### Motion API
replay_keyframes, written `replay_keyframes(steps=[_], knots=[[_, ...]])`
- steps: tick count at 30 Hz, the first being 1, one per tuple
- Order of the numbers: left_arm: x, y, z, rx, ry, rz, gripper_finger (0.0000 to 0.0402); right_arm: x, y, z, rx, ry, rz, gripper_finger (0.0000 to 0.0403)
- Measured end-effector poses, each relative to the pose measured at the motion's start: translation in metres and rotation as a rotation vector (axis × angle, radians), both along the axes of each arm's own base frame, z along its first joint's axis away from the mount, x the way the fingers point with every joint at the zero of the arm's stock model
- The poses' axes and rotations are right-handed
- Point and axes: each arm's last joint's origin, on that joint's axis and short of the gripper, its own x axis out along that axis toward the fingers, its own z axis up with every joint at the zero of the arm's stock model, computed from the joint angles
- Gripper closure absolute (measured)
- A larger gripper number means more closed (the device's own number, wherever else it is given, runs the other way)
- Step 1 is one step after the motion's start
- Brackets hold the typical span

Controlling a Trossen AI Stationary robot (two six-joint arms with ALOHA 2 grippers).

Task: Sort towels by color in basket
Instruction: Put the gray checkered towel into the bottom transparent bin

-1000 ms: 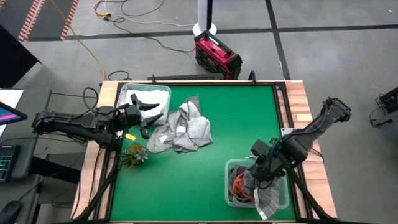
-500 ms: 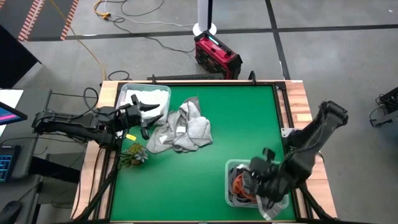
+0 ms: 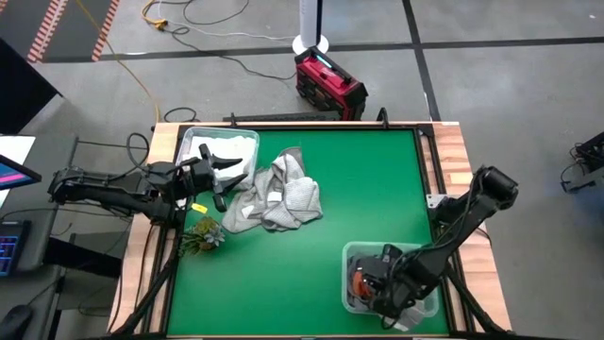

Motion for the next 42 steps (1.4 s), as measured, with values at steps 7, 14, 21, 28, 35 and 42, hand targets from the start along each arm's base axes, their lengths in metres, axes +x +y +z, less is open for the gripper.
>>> replay_keyframes(steps=[7, 14, 21, 28, 35, 42], knots=[[0.000, 0.000, 0.000, 0.012, 0.006, 0.001, 0.0205, -0.006, -0.017, 0.028, 0.056, -0.048, 0.007, 0.0327], [0.000, 0.000, -0.001, 0.017, 0.017, 0.001, 0.0205, -0.010, -0.034, 0.044, 0.100, -0.015, -0.001, 0.0213], [0.000, 0.000, -0.001, 0.013, 0.017, 0.001, 0.0205, -0.017, -0.055, 0.071, 0.257, -0.040, -0.044, 0.0120], [0.000, 0.000, -0.002, 0.012, 0.030, 0.001, 0.0205, -0.039, -0.060, 0.102, 0.319, -0.212, -0.090, 0.0113], [0.000, 0.000, -0.005, 0.014, 0.060, 0.000, 0.0205, -0.059, -0.026, 0.092, 0.425, -0.059, -0.085, 0.0112], [0.000, 0.000, -0.005, -0.008, 0.049, -0.001, 0.0205, -0.074, 0.004, 0.107, 0.478, 0.033, -0.122, 0.0113]])
